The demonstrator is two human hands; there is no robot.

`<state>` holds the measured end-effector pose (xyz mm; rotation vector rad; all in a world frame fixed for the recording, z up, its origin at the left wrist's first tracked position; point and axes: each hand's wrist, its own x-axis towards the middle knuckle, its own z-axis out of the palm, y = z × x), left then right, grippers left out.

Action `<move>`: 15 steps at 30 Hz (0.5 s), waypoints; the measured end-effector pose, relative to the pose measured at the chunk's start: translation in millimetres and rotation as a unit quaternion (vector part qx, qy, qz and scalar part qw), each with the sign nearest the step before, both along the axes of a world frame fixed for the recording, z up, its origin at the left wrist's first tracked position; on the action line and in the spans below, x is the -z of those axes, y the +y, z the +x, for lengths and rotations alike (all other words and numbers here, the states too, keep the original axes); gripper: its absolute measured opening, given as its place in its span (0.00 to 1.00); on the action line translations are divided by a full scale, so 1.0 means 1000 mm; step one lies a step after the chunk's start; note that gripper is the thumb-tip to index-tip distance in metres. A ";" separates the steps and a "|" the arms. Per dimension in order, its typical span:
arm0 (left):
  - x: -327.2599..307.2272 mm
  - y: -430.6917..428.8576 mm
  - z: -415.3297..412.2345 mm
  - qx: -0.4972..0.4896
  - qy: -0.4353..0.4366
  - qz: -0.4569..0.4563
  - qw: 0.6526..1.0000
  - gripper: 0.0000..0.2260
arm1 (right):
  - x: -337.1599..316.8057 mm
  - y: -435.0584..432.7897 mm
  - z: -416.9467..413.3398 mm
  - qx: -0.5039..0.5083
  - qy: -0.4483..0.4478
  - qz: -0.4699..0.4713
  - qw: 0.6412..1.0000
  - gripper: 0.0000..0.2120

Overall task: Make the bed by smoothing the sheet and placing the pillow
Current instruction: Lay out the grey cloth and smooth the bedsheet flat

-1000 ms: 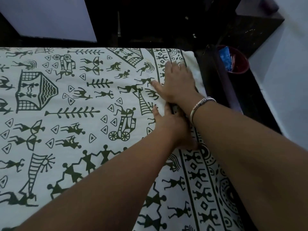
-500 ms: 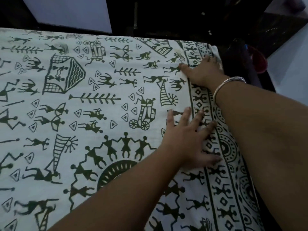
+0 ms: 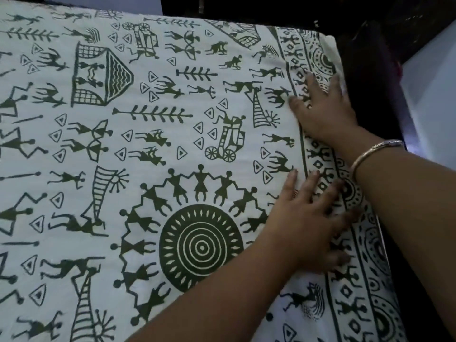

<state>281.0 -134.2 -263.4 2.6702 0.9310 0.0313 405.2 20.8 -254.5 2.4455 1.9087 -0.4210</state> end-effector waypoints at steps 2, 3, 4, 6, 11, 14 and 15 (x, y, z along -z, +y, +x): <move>-0.005 -0.006 -0.008 -0.019 -0.033 0.010 0.999 0.28 | -0.008 -0.007 -0.013 -0.016 -0.010 0.072 0.997 0.32; -0.007 -0.011 -0.015 -0.052 -0.055 0.021 0.997 0.26 | -0.013 -0.016 -0.022 -0.047 -0.023 0.115 0.992 0.31; -0.007 -0.018 -0.023 -0.097 -0.073 0.033 0.992 0.25 | -0.018 -0.029 -0.033 -0.087 -0.030 0.151 0.984 0.30; 0.000 -0.036 -0.036 -0.185 -0.069 0.032 0.980 0.28 | -0.021 -0.064 -0.059 -0.166 -0.021 0.158 0.973 0.29; 0.016 -0.091 -0.037 -0.149 -0.018 -0.043 0.988 0.31 | 0.013 -0.142 -0.062 -0.196 -0.048 0.007 0.979 0.33; 0.009 -0.100 -0.031 -0.122 -0.038 -0.027 0.991 0.29 | 0.011 -0.155 -0.035 -0.095 -0.075 -0.013 0.993 0.34; 0.008 -0.103 -0.032 -0.114 -0.041 -0.012 0.993 0.29 | 0.007 -0.157 -0.034 -0.062 -0.083 -0.018 0.994 0.35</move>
